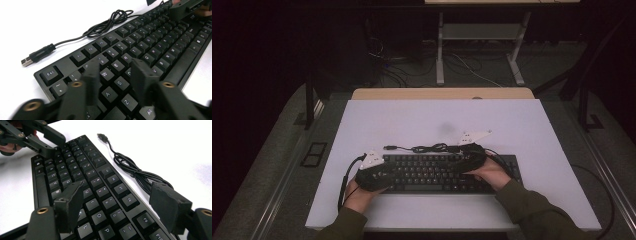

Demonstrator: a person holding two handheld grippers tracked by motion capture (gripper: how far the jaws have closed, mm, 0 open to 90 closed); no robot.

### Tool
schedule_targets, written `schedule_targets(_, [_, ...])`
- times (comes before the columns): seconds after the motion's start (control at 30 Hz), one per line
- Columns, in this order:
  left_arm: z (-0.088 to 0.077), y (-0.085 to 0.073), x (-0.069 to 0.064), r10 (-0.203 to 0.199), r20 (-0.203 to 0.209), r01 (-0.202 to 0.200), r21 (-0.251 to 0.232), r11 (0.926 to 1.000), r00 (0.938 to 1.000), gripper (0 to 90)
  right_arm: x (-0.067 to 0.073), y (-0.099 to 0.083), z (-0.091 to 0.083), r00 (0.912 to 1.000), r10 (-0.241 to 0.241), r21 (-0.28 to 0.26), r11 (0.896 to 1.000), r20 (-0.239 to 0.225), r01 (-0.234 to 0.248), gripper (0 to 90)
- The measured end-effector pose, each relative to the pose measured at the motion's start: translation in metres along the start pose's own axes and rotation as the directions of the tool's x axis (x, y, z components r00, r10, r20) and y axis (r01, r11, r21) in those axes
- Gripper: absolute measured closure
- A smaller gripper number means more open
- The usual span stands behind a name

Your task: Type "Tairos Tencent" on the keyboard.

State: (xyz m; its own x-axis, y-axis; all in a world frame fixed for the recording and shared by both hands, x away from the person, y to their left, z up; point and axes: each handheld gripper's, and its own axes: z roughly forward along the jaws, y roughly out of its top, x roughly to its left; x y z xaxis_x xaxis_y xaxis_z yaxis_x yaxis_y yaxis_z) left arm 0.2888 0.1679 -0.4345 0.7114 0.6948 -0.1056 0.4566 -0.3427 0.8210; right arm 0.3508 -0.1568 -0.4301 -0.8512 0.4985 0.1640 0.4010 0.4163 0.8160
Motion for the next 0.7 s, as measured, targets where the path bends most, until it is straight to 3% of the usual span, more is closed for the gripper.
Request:
schedule_targets(0.27, [0.0027, 0.0006, 0.0008, -0.011, 0.036, 0.01, 0.033, 0.9994, 0.9993, 87.7, 0.0001, -0.0002, 0.0001, 1.0, -0.001, 0.001, 1.0, 0.003, 0.001, 27.1])
schedule_targets(0.7, [0.009, 0.0007, 0.0006, -0.01, 0.056, 0.006, 0.059, 0.9983, 0.9984, 88.8, 0.0005, -0.0006, 0.0005, 0.9998, -0.007, 0.005, 1.0, 0.018, 0.007, 25.4])
